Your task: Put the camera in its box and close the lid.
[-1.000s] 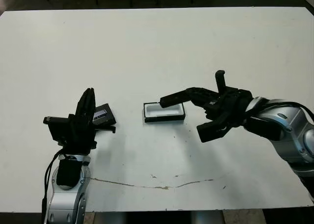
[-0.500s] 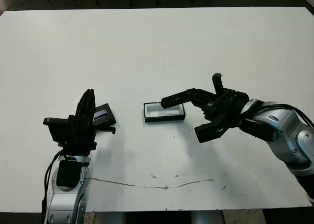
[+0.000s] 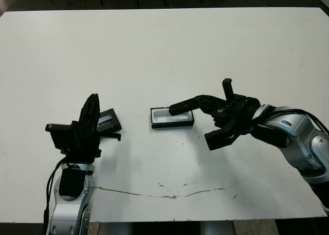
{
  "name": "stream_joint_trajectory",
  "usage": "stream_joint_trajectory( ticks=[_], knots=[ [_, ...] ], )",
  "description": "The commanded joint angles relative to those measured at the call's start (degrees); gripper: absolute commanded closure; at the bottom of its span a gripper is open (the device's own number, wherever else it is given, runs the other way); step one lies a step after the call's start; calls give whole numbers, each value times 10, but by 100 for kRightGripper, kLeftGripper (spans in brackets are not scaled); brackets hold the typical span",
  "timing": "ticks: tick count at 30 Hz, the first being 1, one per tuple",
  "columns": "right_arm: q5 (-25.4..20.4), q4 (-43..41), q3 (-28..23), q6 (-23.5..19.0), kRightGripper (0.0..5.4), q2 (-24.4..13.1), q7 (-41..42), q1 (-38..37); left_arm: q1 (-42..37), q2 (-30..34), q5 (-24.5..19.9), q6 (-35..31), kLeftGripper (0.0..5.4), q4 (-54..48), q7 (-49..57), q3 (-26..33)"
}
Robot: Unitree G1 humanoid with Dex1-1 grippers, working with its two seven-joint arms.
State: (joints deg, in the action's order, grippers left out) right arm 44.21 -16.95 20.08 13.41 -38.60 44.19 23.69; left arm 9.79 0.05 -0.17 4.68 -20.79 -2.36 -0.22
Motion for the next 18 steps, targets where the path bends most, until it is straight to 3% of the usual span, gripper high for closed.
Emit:
stream_joint_trajectory(
  ticks=[1,7,18],
  knots=[
    [-10,4,1,3,539,1,-1,-6,11,2,0,-6,540,4,1,-1],
    [17,8,15,12,539,-3,-3,0,12,1,-2,-9,540,3,1,-1],
    [-16,33,15,36,539,-3,-1,1,13,-1,0,-7,540,3,3,-3]
  ],
)
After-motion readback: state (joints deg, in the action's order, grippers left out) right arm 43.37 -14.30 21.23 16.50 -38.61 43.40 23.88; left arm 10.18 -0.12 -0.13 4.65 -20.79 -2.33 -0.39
